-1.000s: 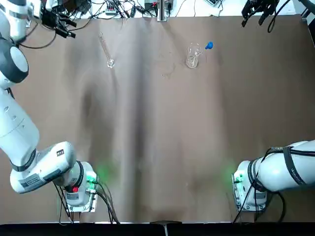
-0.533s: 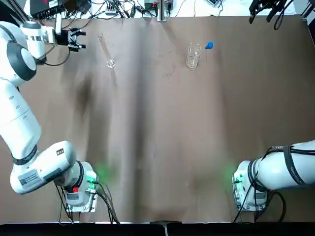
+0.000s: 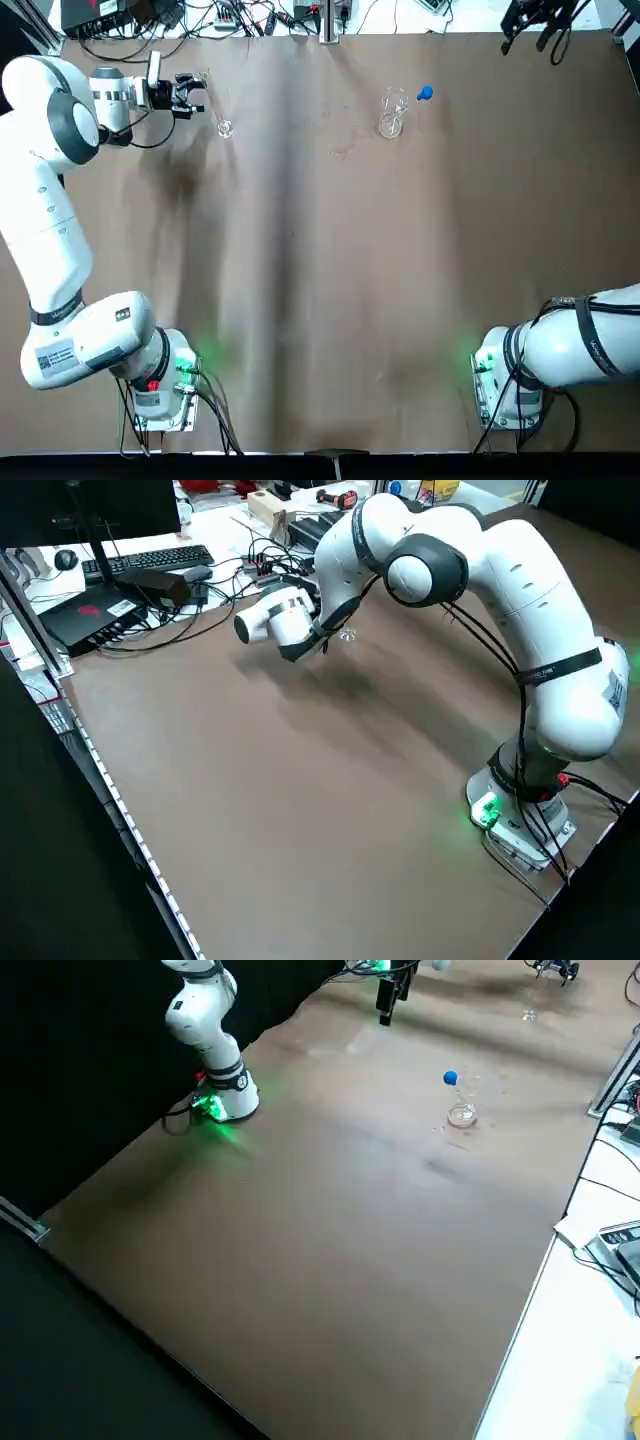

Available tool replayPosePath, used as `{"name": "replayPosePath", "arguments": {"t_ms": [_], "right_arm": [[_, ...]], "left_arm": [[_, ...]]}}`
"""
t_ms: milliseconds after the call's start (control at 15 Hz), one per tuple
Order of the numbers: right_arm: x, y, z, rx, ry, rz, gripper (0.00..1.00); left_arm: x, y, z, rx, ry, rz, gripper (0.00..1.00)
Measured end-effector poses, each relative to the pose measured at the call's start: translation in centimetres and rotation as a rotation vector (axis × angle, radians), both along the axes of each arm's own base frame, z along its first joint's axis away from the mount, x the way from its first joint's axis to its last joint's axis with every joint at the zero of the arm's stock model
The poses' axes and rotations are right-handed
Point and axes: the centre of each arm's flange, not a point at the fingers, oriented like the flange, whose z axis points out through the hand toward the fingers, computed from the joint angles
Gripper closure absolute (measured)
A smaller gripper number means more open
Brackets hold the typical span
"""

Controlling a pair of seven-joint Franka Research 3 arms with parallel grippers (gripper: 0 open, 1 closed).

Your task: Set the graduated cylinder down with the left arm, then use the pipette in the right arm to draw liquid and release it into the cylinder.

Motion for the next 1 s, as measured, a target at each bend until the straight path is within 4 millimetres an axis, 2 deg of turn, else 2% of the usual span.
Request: {"name": "replayPosePath", "arguments": {"t_ms": [267, 533, 800, 1000], "right_arm": [[0.8, 4.4, -3.5, 0.11, 0.085, 0.019, 0.0], [2.6, 8.4, -7.3, 0.196, 0.099, 0.022, 0.0], [3.7, 13.2, -11.4, 0.235, 0.097, 0.039, 0.0], [4.5, 14.2, -13.8, 0.226, 0.09, 0.034, 0.01]], "left_arm": [[0.0, -2.6, -1.3, -0.02, 0.002, -0.022, 0.0], [0.6, -5.4, -2.0, -0.011, 0.005, -0.008, 0.0], [0.4, -5.7, -2.8, -0.008, 0.015, -0.009, 0.0], [0.5, -5.5, -2.7, -0.005, 0.003, -0.008, 0.0]]}}
